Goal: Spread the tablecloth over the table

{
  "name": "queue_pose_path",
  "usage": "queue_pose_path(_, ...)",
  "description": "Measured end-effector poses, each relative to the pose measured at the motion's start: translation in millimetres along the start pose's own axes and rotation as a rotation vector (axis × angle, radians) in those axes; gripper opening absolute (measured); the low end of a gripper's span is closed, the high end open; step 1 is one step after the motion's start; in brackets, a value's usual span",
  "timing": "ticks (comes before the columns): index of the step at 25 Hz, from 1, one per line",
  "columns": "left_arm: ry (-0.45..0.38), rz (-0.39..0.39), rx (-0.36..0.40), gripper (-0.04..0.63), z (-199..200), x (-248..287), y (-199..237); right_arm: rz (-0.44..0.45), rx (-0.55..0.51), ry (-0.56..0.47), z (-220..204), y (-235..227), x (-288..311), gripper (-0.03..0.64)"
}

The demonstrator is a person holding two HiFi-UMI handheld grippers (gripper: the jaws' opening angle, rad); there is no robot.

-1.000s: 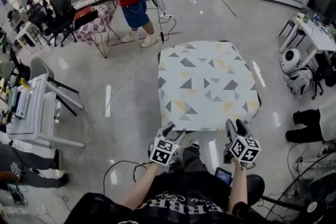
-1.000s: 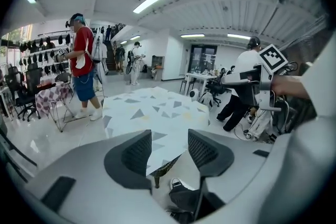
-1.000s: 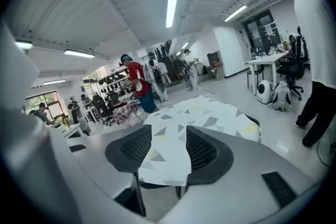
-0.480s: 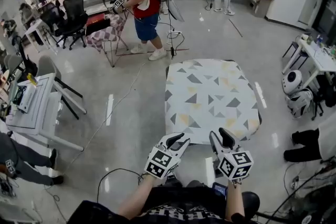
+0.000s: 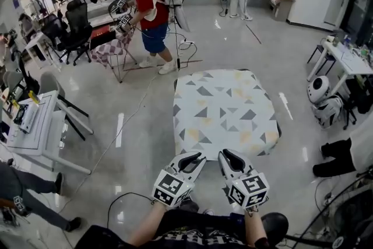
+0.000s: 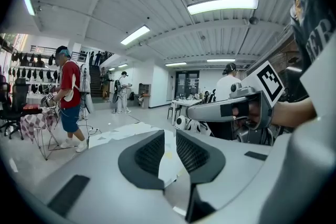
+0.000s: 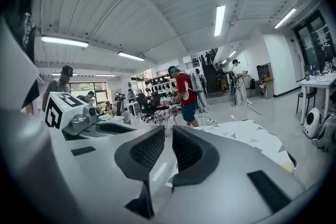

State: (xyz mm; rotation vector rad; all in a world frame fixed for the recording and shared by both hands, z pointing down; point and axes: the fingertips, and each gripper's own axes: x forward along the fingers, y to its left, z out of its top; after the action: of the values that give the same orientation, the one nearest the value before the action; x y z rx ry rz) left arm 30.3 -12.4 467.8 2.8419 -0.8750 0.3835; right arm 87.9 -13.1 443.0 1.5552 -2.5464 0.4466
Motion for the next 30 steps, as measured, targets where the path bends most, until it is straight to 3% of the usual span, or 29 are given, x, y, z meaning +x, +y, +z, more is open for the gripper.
queue_pose_path(6,-0.016,0.007,0.027,0.06,9,2,-32,0.016,-0.02,-0.025,-2,-4,-32,0.015)
queue_pose_path(18,-0.006,-0.02,0.034,0.031,5,-6,-86,0.064,-0.038,-0.028,-15,6,-77,0.015)
queue_pose_path(30,0.002,-0.057,0.039,0.031,-4,-12,-124,0.06,-0.041,-0.007,-32,9,-106,0.014)
